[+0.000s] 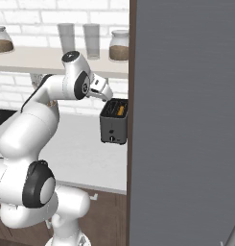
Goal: Start the toaster. Once the lever pops up, take the bread to the plate on the dining counter.
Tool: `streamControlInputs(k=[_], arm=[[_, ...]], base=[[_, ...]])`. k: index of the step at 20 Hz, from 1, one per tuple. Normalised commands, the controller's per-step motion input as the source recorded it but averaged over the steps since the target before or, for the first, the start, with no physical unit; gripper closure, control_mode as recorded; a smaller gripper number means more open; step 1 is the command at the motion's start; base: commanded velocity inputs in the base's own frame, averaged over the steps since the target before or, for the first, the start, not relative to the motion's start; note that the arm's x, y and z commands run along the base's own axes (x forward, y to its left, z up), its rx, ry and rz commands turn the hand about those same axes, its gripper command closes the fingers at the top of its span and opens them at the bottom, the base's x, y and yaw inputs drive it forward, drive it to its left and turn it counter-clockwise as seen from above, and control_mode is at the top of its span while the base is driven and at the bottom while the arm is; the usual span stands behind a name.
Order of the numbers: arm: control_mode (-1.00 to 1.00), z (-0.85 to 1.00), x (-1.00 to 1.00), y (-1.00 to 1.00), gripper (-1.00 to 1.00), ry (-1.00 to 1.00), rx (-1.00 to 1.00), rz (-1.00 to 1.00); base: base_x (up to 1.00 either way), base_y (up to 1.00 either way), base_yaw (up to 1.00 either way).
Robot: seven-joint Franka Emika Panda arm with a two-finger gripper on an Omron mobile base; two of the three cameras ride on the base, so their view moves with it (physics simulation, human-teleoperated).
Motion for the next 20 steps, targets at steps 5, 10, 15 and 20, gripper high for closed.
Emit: streamControlInputs(k=[5, 10, 15, 20], arm=[[-1.00, 0.00, 0.00, 0.00, -1.00, 0.00, 0.00, 0.00], [-1.00, 0.00, 0.00, 0.00, -1.00, 0.00, 0.00, 0.00], [-1.00, 0.00, 0.00, 0.00, -1.00, 0.00, 0.00, 0.00], [-1.00, 0.00, 0.00, 0.00, -1.00, 0.00, 0.00, 0.00]], base=[[0.00, 0.00, 0.00], [0.00, 0.00, 0.00], [0.00, 0.00, 0.00], [0.00, 0.00, 0.00]])
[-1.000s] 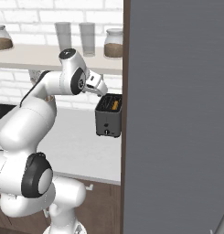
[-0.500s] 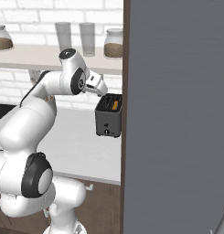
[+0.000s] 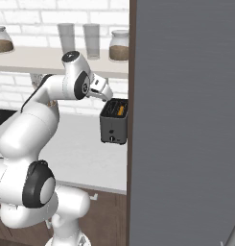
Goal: Start the toaster. Once the lever pops up, take the bread to the plate on the dining counter.
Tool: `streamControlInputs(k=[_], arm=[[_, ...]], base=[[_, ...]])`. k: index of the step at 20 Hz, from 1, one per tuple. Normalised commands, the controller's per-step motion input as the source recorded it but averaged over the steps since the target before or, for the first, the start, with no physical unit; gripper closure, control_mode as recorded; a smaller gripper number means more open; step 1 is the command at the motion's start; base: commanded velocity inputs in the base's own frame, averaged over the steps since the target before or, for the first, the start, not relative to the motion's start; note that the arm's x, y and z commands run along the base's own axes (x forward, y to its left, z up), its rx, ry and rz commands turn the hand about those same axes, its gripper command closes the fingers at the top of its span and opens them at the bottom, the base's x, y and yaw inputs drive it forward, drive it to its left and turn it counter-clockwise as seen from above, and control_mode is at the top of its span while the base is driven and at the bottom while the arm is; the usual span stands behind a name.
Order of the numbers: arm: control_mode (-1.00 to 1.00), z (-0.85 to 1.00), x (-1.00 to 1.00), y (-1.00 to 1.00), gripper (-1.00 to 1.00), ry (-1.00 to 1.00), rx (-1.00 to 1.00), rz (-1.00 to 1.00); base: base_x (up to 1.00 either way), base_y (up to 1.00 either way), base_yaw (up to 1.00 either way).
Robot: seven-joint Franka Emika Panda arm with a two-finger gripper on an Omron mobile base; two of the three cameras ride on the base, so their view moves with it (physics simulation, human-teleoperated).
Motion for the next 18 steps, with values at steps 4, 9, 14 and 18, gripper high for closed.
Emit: streamControlInputs(k=[4, 9, 14, 18], arm=[[-1.00, 0.00, 0.00, 0.00, -1.00, 0.00, 0.00, 0.00], [-1.00, 0.00, 0.00, 0.00, -1.00, 0.00, 0.00, 0.00], [-1.00, 0.00, 0.00, 0.00, -1.00, 0.00, 0.00, 0.00], [-1.00, 0.00, 0.00, 0.00, -1.00, 0.00, 0.00, 0.00]], base=[[0.00, 0.00, 0.00], [0.00, 0.00, 0.00], [0.00, 0.00, 0.00], [0.00, 0.00, 0.00]])
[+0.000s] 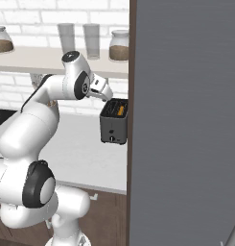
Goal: Start the toaster. Once the lever pops up, take the bread to the plate on the dining counter.
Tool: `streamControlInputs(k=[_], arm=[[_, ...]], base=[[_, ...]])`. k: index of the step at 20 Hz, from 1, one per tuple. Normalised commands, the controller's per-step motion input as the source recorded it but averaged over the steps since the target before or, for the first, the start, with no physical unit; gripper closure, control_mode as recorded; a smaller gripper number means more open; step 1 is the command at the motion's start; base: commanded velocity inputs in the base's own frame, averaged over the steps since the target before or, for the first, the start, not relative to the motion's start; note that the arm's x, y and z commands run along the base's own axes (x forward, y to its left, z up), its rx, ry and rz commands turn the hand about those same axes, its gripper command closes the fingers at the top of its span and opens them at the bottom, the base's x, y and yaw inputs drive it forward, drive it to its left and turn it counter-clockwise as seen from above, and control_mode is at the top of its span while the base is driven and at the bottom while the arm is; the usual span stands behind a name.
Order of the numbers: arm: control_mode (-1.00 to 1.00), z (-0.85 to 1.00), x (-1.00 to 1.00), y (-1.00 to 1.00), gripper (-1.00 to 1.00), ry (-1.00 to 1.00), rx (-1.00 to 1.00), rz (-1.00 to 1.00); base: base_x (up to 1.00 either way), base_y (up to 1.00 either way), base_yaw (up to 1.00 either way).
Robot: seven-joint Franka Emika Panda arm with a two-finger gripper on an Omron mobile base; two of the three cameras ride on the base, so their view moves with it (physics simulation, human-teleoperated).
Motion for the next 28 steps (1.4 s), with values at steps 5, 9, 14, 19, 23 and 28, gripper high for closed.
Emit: streamControlInputs(k=[5, 9, 14, 19, 23, 28], arm=[[-1.00, 0.00, 0.00, 0.00, -1.00, 0.00, 0.00, 0.00], [-1.00, 0.00, 0.00, 0.00, -1.00, 0.00, 0.00, 0.00], [-1.00, 0.00, 0.00, 0.00, -1.00, 0.00, 0.00, 0.00], [-1.00, 0.00, 0.00, 0.00, -1.00, 0.00, 0.00, 0.00], [-1.00, 0.00, 0.00, 0.00, -1.00, 0.00, 0.00, 0.00], [-1.00, 0.00, 0.00, 0.00, -1.00, 0.00, 0.00, 0.00]], base=[[0.00, 0.00, 0.00], [0.00, 0.00, 0.00], [0.00, 0.00, 0.00], [0.00, 0.00, 0.00], [0.00, 0.00, 0.00], [0.00, 0.00, 0.00]])
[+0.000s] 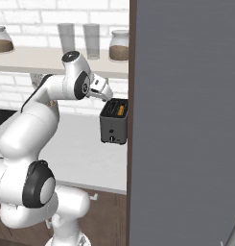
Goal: Start the toaster. Once the lever pops up, take the bread to the plate on the dining counter.
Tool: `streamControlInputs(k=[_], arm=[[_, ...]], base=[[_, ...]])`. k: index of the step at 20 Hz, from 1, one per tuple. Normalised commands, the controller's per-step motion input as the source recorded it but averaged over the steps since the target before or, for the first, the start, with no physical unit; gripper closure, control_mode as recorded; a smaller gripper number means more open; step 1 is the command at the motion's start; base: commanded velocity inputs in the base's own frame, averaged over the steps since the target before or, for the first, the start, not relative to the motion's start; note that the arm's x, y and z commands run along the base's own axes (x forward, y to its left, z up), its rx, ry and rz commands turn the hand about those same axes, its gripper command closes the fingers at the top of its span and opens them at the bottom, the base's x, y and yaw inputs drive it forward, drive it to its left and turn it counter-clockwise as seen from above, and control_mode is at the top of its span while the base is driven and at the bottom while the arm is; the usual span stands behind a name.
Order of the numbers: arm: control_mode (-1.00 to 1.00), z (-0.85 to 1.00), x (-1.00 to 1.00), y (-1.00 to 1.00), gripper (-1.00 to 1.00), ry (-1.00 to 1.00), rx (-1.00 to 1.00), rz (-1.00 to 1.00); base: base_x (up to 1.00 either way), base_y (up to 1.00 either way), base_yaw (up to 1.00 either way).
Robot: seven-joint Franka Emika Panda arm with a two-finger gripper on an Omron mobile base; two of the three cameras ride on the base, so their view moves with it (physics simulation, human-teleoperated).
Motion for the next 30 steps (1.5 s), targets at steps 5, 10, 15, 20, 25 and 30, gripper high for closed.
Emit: streamControlInputs(k=[5, 10, 15, 20, 25, 30], arm=[[-1.00, 0.00, 0.00, 0.00, -1.00, 0.00, 0.00, 0.00], [-1.00, 0.00, 0.00, 0.00, -1.00, 0.00, 0.00, 0.00], [-1.00, 0.00, 0.00, 0.00, -1.00, 0.00, 0.00, 0.00], [-1.00, 0.00, 0.00, 0.00, -1.00, 0.00, 0.00, 0.00], [-1.00, 0.00, 0.00, 0.00, -1.00, 0.00, 0.00, 0.00], [-1.00, 0.00, 0.00, 0.00, -1.00, 0.00, 0.00, 0.00]], base=[[0.00, 0.00, 0.00], [0.00, 0.00, 0.00], [0.00, 0.00, 0.00], [0.00, 0.00, 0.00], [0.00, 0.00, 0.00], [0.00, 0.00, 0.00]])
